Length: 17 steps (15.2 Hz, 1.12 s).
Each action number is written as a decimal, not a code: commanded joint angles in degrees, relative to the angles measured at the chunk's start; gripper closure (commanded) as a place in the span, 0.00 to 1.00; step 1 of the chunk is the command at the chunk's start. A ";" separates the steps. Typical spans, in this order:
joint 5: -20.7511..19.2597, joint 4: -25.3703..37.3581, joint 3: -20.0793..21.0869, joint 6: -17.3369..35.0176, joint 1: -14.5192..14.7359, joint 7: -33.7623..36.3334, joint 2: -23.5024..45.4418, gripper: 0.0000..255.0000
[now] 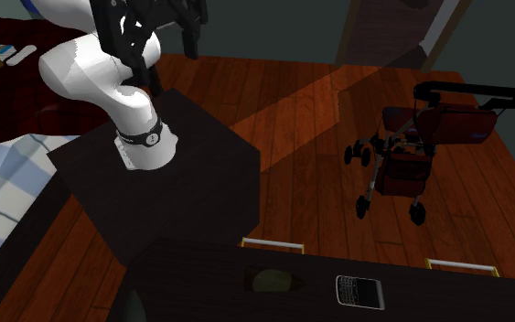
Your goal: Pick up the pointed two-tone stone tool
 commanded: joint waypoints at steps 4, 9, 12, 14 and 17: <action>-0.57 -2.95 -1.47 5.74 0.37 -2.59 3.10 0.00; -1.34 -6.30 -3.76 15.40 0.93 -6.86 9.95 0.00; -1.62 -7.33 -5.01 21.13 1.28 -9.43 15.01 0.00; -1.69 -7.60 -5.78 24.87 1.53 -11.16 18.73 0.00; -1.59 -7.39 -6.81 30.29 1.94 -13.81 24.75 0.00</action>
